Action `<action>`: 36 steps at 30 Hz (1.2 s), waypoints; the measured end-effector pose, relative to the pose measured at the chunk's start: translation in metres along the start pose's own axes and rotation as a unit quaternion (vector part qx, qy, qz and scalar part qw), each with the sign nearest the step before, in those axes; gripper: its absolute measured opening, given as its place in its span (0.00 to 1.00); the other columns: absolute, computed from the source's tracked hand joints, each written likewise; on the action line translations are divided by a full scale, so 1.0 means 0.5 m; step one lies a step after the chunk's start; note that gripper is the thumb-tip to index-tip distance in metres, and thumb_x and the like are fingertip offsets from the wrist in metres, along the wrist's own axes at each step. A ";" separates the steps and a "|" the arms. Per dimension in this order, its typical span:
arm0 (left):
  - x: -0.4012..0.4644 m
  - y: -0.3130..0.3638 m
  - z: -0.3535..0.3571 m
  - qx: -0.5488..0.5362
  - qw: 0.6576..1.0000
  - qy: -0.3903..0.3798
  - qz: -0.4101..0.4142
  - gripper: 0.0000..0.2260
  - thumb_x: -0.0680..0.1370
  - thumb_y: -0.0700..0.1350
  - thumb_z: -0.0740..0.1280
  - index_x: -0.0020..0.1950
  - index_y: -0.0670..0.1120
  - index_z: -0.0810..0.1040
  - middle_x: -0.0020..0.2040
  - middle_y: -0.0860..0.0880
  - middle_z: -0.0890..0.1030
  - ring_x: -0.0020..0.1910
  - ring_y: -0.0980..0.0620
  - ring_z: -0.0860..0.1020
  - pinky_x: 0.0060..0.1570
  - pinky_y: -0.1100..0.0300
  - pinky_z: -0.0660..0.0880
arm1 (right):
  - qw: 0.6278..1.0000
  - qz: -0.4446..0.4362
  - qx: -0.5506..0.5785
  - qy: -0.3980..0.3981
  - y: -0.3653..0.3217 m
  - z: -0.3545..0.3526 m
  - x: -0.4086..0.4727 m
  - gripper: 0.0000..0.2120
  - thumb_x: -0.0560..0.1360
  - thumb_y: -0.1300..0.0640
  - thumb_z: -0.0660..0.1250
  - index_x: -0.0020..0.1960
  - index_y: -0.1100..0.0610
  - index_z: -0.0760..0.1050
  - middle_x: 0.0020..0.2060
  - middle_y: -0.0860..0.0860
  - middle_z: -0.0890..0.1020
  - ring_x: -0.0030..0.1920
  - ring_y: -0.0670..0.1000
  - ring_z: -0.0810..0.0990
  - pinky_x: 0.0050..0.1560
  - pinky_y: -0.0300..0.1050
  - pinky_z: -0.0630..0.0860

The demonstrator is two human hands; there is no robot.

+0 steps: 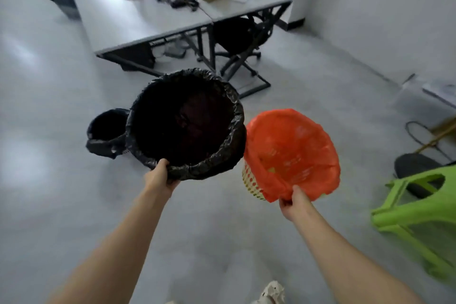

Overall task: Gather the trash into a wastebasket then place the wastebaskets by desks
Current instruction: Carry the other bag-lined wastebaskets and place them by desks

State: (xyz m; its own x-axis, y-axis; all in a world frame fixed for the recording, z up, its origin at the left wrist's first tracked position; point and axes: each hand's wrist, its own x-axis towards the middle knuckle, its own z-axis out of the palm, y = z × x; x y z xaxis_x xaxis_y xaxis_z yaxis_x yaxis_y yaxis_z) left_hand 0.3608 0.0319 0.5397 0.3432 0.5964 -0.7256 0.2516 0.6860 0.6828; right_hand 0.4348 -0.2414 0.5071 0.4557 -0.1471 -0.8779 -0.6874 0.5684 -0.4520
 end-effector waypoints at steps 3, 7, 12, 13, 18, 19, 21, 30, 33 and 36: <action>0.002 0.105 -0.112 -0.044 0.999 0.003 0.021 0.14 0.79 0.39 0.61 0.63 0.38 0.68 0.58 0.40 0.75 0.58 0.41 0.76 0.53 0.50 0.75 | 0.998 -0.038 -0.040 -0.024 0.077 0.093 -0.072 0.21 0.76 0.61 0.61 0.69 0.57 0.67 0.50 0.55 0.79 0.35 0.51 0.75 0.17 0.37 0.74; 0.017 0.231 -0.297 -0.089 0.993 0.043 0.058 0.18 0.78 0.38 0.62 0.68 0.35 0.67 0.61 0.37 0.75 0.62 0.39 0.76 0.51 0.48 0.76 | 0.992 -0.059 -0.099 -0.043 0.227 0.215 -0.177 0.21 0.77 0.61 0.62 0.69 0.58 0.66 0.65 0.59 0.75 0.56 0.58 0.79 0.36 0.47 0.77; 0.074 0.314 -0.494 -0.111 0.987 0.097 0.068 0.17 0.78 0.36 0.62 0.66 0.34 0.68 0.58 0.37 0.75 0.62 0.38 0.76 0.50 0.49 0.75 | 0.982 -0.052 -0.167 -0.065 0.415 0.341 -0.239 0.22 0.77 0.61 0.62 0.70 0.58 0.65 0.65 0.59 0.74 0.63 0.59 0.75 0.45 0.48 0.76; 0.093 0.320 -0.530 -0.114 0.986 0.105 0.061 0.17 0.78 0.36 0.62 0.66 0.34 0.68 0.58 0.36 0.76 0.60 0.38 0.76 0.50 0.49 0.75 | 0.979 -0.049 -0.184 -0.070 0.453 0.362 -0.242 0.22 0.77 0.61 0.62 0.70 0.58 0.65 0.66 0.59 0.74 0.63 0.59 0.75 0.46 0.48 0.76; 0.189 0.367 -0.684 -0.153 0.976 0.155 0.020 0.16 0.78 0.36 0.62 0.65 0.33 0.69 0.53 0.40 0.75 0.51 0.43 0.75 0.50 0.50 0.75 | 0.962 -0.020 -0.257 -0.086 0.614 0.500 -0.241 0.21 0.76 0.62 0.62 0.69 0.58 0.67 0.65 0.59 0.75 0.62 0.59 0.76 0.49 0.48 0.74; 0.213 0.379 -0.707 -0.163 0.971 0.172 0.014 0.16 0.78 0.36 0.62 0.65 0.33 0.69 0.52 0.40 0.75 0.50 0.43 0.75 0.50 0.50 0.75 | 0.959 -0.012 -0.269 -0.086 0.639 0.533 -0.234 0.21 0.76 0.63 0.62 0.68 0.58 0.67 0.65 0.59 0.75 0.59 0.58 0.78 0.47 0.47 0.75; 0.266 0.406 -0.757 -0.182 0.962 0.205 0.003 0.16 0.77 0.35 0.62 0.65 0.33 0.69 0.52 0.40 0.74 0.50 0.43 0.75 0.50 0.49 0.76 | 0.952 0.003 -0.294 -0.084 0.699 0.606 -0.215 0.21 0.76 0.63 0.61 0.68 0.57 0.68 0.64 0.58 0.76 0.46 0.55 0.80 0.37 0.44 0.79; 0.584 0.627 -0.920 -0.230 0.918 0.317 -0.053 0.16 0.77 0.34 0.63 0.64 0.34 0.69 0.64 0.36 0.74 0.61 0.37 0.76 0.56 0.43 0.76 | 0.906 0.019 -0.416 -0.081 0.956 1.033 -0.159 0.21 0.76 0.62 0.61 0.69 0.58 0.67 0.64 0.58 0.75 0.50 0.56 0.77 0.27 0.47 0.75; 0.678 0.727 -0.968 -0.243 0.907 0.338 -0.058 0.16 0.76 0.35 0.63 0.63 0.35 0.70 0.63 0.37 0.75 0.60 0.37 0.76 0.52 0.45 0.76 | 0.896 0.010 -0.436 -0.089 1.027 1.190 -0.164 0.22 0.77 0.62 0.60 0.71 0.57 0.65 0.63 0.57 0.76 0.42 0.54 0.78 0.29 0.45 0.75; 0.767 0.826 -1.012 -0.250 0.904 0.339 -0.071 0.15 0.77 0.35 0.63 0.63 0.35 0.71 0.60 0.38 0.76 0.60 0.38 0.76 0.51 0.46 0.76 | 0.882 0.007 -0.464 -0.089 1.090 1.345 -0.166 0.22 0.77 0.61 0.60 0.71 0.57 0.65 0.62 0.57 0.77 0.35 0.50 0.74 0.21 0.38 0.73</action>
State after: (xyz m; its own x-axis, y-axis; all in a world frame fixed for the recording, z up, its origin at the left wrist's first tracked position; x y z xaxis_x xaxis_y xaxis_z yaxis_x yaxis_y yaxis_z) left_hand 0.1385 0.7550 0.5002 -0.3373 0.4892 -0.8043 -0.2489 0.7777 0.5773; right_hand 0.4025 0.6251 0.4401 0.4684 0.0300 -0.8830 -0.8229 -0.3491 -0.4483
